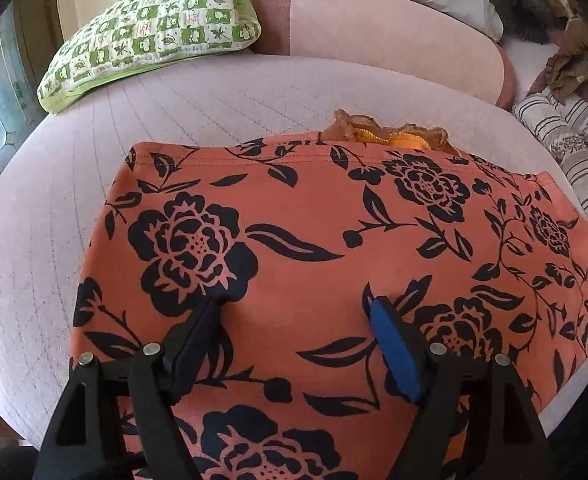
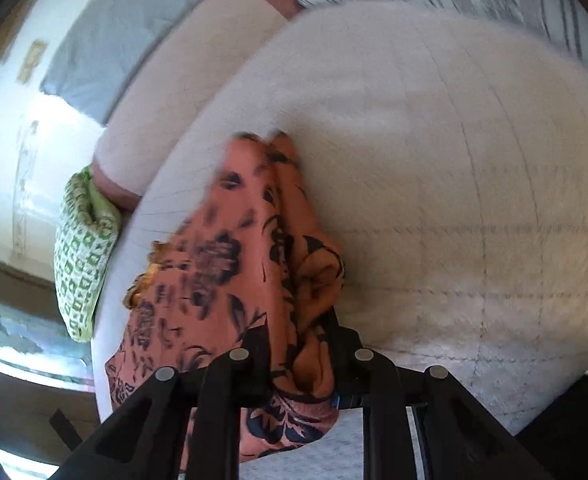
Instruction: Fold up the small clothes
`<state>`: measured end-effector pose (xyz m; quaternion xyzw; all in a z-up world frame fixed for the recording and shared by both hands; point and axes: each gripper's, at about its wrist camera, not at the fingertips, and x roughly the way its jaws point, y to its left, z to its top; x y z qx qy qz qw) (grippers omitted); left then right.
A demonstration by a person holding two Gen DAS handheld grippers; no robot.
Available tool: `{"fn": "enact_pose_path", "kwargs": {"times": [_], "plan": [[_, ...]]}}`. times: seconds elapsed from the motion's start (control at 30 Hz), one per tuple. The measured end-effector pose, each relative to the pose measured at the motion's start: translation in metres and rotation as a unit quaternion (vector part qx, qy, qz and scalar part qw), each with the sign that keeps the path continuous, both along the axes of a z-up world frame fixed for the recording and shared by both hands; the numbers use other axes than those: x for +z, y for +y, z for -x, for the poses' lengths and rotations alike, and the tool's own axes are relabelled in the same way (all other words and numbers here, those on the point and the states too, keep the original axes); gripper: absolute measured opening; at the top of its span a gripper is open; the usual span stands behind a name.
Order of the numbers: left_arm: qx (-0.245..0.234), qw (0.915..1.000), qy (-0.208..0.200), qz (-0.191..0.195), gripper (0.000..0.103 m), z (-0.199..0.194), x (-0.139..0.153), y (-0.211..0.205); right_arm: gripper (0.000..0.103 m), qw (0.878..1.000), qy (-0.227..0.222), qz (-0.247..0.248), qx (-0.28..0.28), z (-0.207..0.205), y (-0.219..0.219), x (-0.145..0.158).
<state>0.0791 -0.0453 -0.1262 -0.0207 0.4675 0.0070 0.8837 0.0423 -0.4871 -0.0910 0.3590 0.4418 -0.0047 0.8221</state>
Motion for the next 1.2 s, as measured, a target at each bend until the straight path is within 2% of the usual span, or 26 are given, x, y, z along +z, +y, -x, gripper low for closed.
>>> {"fn": "enact_pose_path", "kwargs": {"times": [0.1,0.17,0.23,0.3,0.37,0.43,0.5,0.57,0.63,0.67,0.77,0.9,0.97,1.0,1.07,1.13,1.2], "plan": [[0.023,0.9981,-0.022,0.053,0.078,0.015,0.013,0.022,0.018,0.996,-0.062,0.045,0.053,-0.005,0.041,0.053],[0.055,0.9939,-0.053,0.080,0.078,0.036,0.028,0.049,0.017,0.988,-0.102,0.066,0.093,-0.005,0.076,0.085],[0.097,0.9862,-0.084,0.105,0.078,0.060,0.043,0.084,0.017,0.976,-0.144,0.088,0.139,-0.001,0.122,0.114],[0.141,0.9777,-0.106,0.115,0.078,0.084,0.051,0.117,0.017,0.959,-0.180,0.097,0.195,0.006,0.179,0.137],[0.178,0.9693,-0.118,0.122,0.078,0.106,0.056,0.149,0.017,0.944,-0.194,0.109,0.244,0.013,0.232,0.141],[0.211,0.9615,-0.124,0.124,0.078,0.127,0.056,0.177,0.017,0.933,-0.184,0.105,0.290,0.015,0.283,0.128],[0.230,0.9585,-0.119,0.119,0.078,0.140,0.053,0.196,0.017,0.923,-0.152,0.103,0.338,0.013,0.334,0.094],[0.240,0.9568,-0.112,0.121,0.078,0.148,0.045,0.206,0.018,0.907,-0.100,0.106,0.394,0.009,0.381,0.043],[0.239,0.9574,-0.095,0.131,0.078,0.151,0.038,0.207,0.020,0.896,-0.045,0.111,0.427,0.008,0.405,-0.004],[0.235,0.9582,-0.092,0.135,0.078,0.151,0.037,0.206,0.020,0.900,-0.061,0.103,0.419,0.012,0.403,-0.008],[0.215,0.9637,-0.098,0.124,0.078,0.151,0.038,0.197,0.018,0.905,-0.064,0.071,0.413,0.005,0.388,0.010],[0.205,0.9628,-0.108,0.139,0.078,0.148,0.041,0.190,0.017,0.906,-0.108,0.054,0.406,0.010,0.373,0.050],[0.206,0.9626,-0.111,0.138,0.078,0.150,0.042,0.189,0.018,0.902,-0.119,0.051,0.411,0.017,0.375,0.057],[0.207,0.9625,-0.109,0.137,0.078,0.150,0.041,0.190,0.018,0.899,-0.116,0.054,0.419,0.022,0.380,0.052],[0.214,0.9616,-0.103,0.138,0.078,0.153,0.039,0.192,0.018,0.892,-0.084,0.072,0.439,0.026,0.395,0.022],[0.216,0.9608,-0.095,0.146,0.078,0.155,0.038,0.195,0.019,0.894,-0.048,0.090,0.437,0.023,0.402,-0.006],[0.211,0.9621,-0.097,0.143,0.078,0.157,0.040,0.195,0.026,0.896,-0.075,0.078,0.430,0.029,0.398,-0.003]]}}
